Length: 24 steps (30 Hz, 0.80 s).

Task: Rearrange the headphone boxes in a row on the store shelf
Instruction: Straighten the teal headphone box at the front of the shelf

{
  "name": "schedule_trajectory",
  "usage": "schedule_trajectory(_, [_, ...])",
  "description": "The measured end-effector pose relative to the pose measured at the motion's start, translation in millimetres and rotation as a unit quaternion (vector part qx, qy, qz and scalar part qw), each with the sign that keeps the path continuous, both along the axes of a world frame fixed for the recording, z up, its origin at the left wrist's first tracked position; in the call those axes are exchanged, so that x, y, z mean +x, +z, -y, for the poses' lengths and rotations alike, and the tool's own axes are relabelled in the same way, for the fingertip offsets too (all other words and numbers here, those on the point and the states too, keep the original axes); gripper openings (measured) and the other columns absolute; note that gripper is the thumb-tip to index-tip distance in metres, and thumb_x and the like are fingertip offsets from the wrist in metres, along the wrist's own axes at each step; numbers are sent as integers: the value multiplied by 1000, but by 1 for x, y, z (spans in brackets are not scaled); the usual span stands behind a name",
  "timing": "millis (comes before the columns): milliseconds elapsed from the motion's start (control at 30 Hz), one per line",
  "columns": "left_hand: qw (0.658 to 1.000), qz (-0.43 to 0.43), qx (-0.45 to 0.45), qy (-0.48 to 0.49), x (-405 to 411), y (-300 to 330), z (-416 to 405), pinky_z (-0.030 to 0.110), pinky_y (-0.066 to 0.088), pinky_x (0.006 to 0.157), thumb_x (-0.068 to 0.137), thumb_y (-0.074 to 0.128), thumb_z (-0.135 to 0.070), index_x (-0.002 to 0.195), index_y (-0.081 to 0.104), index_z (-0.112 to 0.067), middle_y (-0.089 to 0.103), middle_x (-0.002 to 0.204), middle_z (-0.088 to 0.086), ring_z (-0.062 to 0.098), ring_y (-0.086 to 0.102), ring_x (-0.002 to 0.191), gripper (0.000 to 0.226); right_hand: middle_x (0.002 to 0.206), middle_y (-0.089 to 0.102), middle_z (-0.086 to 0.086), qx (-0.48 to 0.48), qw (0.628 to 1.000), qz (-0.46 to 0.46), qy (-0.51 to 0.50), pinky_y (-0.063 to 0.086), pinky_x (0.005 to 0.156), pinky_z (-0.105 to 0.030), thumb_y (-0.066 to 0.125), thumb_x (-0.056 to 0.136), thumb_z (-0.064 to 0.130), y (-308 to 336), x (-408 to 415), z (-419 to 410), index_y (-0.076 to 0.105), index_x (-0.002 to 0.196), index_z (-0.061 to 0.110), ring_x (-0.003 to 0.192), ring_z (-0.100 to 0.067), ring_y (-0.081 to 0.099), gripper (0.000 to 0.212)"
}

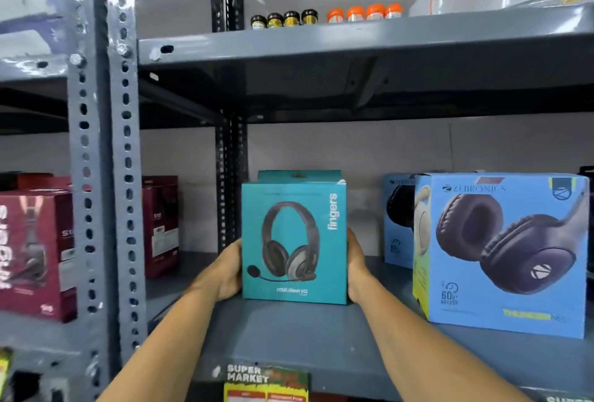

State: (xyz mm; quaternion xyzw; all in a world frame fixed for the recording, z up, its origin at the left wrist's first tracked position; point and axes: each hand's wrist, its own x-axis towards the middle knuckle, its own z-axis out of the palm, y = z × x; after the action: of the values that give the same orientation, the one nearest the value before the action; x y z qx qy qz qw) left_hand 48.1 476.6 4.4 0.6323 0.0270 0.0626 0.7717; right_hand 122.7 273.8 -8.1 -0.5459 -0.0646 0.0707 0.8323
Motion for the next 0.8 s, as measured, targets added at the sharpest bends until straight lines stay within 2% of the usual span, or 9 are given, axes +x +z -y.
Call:
schedule_trajectory(67, [1000, 8, 15, 23, -7, -5, 6, 42, 55, 83, 96, 44, -39, 117, 65, -7, 71, 109, 19, 34, 68, 93, 44, 74, 75, -13, -14, 1000, 6, 6, 55, 62, -34, 44, 87, 66, -1, -3, 2, 72, 86, 16, 65, -30, 68, 58])
schedule_trajectory(133, [999, 14, 22, 37, -21, 0, 10, 36, 58, 72, 96, 44, -39, 101, 67, -10, 75, 93, 14, 29, 69, 80, 38, 82, 75, -15, -15, 1000, 9, 20, 56, 66, -36, 46, 84, 68, 4, -17, 6, 73, 85, 17, 68, -30, 69, 57])
schedule_trajectory(233, [998, 11, 6, 55, -22, -3, 12, 33, 58, 63, 97, 41, -38, 84, 68, -11, 77, 74, 9, 27, 69, 70, 40, 67, 73, -9, -42, 999, 28, 10, 51, 52, -26, 43, 90, 62, 0, -17, 13, 67, 69, 20, 55, -22, 67, 53])
schedule_trajectory(333, [997, 16, -5, 69, -20, -5, 12, 36, 58, 66, 97, 43, -38, 82, 69, -11, 77, 78, 11, 29, 70, 69, 40, 60, 72, -5, -45, 998, 33, 4, 47, 45, -23, 42, 91, 61, 1, -25, 19, 65, 67, 21, 51, -19, 66, 52])
schedule_trajectory(467, [996, 7, -5, 90, -23, -7, 12, 36, 57, 68, 97, 42, -39, 85, 69, -11, 77, 74, 10, 30, 69, 72, 40, 59, 73, -2, -50, 998, 26, -7, 46, 50, -25, 37, 93, 61, -2, -35, 18, 64, 70, 20, 57, -20, 67, 55])
schedule_trajectory(567, [997, 2, 1, 76, -25, -6, 13, 40, 57, 75, 97, 43, -41, 90, 69, -10, 76, 92, 16, 32, 70, 80, 41, 60, 73, -4, -45, 999, 29, -4, 46, 53, -27, 37, 93, 63, -6, -28, 17, 65, 70, 20, 59, -21, 67, 56])
schedule_trajectory(633, [997, 2, 5, 73, -28, -4, 15, 38, 59, 71, 97, 43, -42, 90, 69, -11, 76, 93, 15, 30, 71, 79, 41, 67, 75, -7, -48, 998, 38, 0, 49, 55, -28, 39, 91, 64, -3, -29, 16, 67, 76, 18, 62, -23, 68, 56])
schedule_trajectory(733, [998, 14, 9, 56, -32, -2, 21, 28, 59, 54, 99, 41, -42, 88, 68, -14, 78, 75, 6, 25, 71, 71, 41, 76, 73, -9, -37, 998, 47, 1, 52, 61, -30, 43, 88, 64, 0, -28, 15, 69, 80, 18, 64, -24, 68, 53])
schedule_trajectory(800, [998, 22, 12, 56, -35, -1, 24, 25, 57, 50, 99, 41, -41, 85, 68, -14, 78, 79, 7, 23, 72, 67, 40, 75, 72, -9, -37, 998, 54, 1, 52, 62, -31, 44, 88, 63, 1, -28, 14, 67, 77, 18, 62, -23, 68, 51])
